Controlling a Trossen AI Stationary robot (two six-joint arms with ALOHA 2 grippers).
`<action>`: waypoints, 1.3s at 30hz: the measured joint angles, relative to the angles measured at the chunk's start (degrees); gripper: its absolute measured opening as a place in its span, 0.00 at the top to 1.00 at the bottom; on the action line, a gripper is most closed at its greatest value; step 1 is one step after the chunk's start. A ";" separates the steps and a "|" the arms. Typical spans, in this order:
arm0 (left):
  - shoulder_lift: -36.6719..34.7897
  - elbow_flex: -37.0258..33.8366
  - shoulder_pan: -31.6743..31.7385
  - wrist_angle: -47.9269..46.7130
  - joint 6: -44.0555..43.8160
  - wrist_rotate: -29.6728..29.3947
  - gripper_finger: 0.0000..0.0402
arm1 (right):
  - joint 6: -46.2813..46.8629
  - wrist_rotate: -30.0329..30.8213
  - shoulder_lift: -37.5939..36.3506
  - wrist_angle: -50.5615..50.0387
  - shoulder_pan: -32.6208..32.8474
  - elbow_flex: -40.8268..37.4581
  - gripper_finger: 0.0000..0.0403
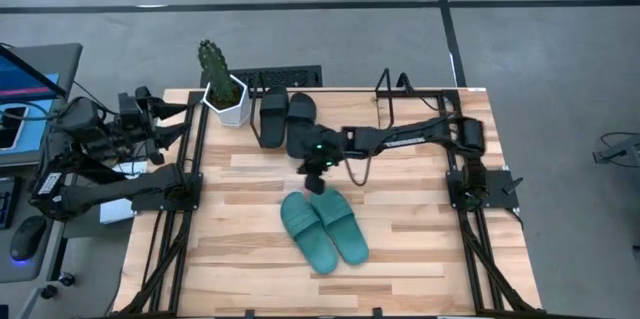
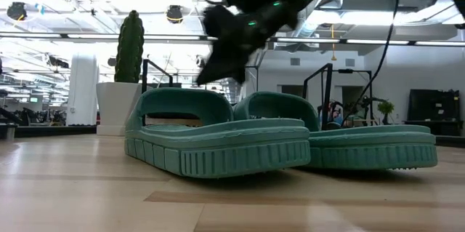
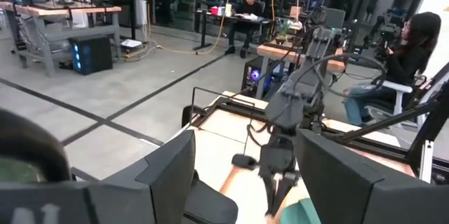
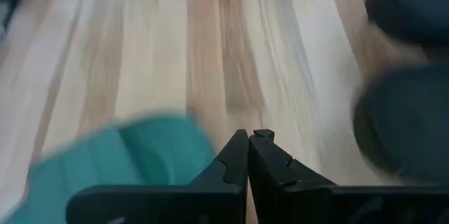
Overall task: Pick and place slides into the shelf
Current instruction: Put the black slides on the shelf
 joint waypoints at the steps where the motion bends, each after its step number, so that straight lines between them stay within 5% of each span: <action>1: 0.00 0.00 0.00 -0.06 0.02 0.05 0.43 | -0.01 0.20 1.50 0.65 0.26 1.42 1.00; 12: 0.00 0.02 0.00 -0.58 -0.57 1.25 0.43 | -2.74 3.05 8.60 -6.55 0.81 11.37 1.00; 39: 0.00 0.04 0.00 -0.66 -0.74 2.02 0.43 | -5.11 8.16 8.57 -13.26 -2.59 11.61 1.00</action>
